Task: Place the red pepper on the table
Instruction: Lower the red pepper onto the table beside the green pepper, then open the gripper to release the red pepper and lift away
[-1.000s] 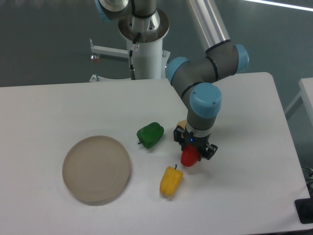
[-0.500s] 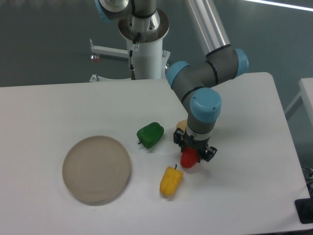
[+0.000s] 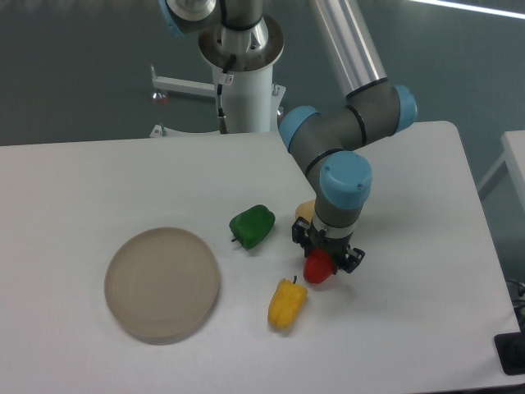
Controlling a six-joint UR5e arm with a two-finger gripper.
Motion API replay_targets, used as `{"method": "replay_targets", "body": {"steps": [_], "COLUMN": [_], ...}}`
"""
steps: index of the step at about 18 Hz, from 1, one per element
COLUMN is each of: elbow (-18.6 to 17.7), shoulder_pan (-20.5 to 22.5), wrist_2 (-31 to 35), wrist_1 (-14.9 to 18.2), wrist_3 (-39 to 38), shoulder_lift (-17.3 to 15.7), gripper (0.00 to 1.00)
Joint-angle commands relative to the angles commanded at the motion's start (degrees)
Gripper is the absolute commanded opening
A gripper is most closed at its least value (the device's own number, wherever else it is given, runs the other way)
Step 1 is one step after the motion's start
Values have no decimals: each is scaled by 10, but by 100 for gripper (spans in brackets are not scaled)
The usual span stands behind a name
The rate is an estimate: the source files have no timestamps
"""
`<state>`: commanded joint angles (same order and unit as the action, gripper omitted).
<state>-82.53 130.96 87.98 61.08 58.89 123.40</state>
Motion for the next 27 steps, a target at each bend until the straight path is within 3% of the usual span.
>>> {"method": "replay_targets", "body": {"steps": [4, 5, 7, 8, 13, 21, 27], "elbow": [1, 1, 2, 2, 3, 18, 43], "shoulder_pan": [-1, -1, 0, -1, 0, 13, 48], "wrist_2": [0, 0, 0, 0, -3, 1, 5], "wrist_1": [0, 0, 0, -1, 0, 6, 8], "wrist_3": [-1, 0, 3, 4, 5, 17, 130], "shoulder_lift": [1, 1, 1, 1, -3, -32, -47], "gripper": [50, 56, 81, 87, 100, 100, 100]}}
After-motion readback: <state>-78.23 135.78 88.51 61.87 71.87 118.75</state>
